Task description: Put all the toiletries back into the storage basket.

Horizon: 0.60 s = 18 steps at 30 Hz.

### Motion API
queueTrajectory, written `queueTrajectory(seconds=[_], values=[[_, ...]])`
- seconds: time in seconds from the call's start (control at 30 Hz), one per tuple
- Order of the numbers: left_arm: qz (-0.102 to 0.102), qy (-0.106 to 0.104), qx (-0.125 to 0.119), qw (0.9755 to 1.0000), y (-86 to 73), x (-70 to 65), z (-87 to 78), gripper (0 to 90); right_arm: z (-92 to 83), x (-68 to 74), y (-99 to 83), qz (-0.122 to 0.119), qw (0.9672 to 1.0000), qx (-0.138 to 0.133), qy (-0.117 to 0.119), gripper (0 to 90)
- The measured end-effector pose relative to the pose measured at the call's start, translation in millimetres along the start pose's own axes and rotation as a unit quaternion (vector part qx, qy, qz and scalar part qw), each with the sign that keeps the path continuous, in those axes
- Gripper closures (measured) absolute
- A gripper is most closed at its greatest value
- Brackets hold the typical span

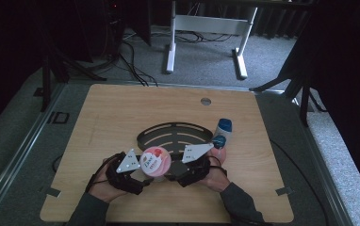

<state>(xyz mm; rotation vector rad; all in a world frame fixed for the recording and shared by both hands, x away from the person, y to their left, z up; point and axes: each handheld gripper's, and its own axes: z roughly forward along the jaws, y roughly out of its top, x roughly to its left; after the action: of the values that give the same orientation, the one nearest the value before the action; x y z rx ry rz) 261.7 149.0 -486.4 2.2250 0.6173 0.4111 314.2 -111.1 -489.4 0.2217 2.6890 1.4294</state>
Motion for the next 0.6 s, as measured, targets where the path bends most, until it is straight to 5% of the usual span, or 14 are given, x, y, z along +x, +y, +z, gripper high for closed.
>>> queueTrajectory(seconds=[0.6], values=[[0.006, 0.009, 0.001, 0.9999, 13.4, 14.6, -1.3, 14.9, -2.5, -10.6, 10.1, 0.004, 0.9998, -0.013, -0.015, 27.9]])
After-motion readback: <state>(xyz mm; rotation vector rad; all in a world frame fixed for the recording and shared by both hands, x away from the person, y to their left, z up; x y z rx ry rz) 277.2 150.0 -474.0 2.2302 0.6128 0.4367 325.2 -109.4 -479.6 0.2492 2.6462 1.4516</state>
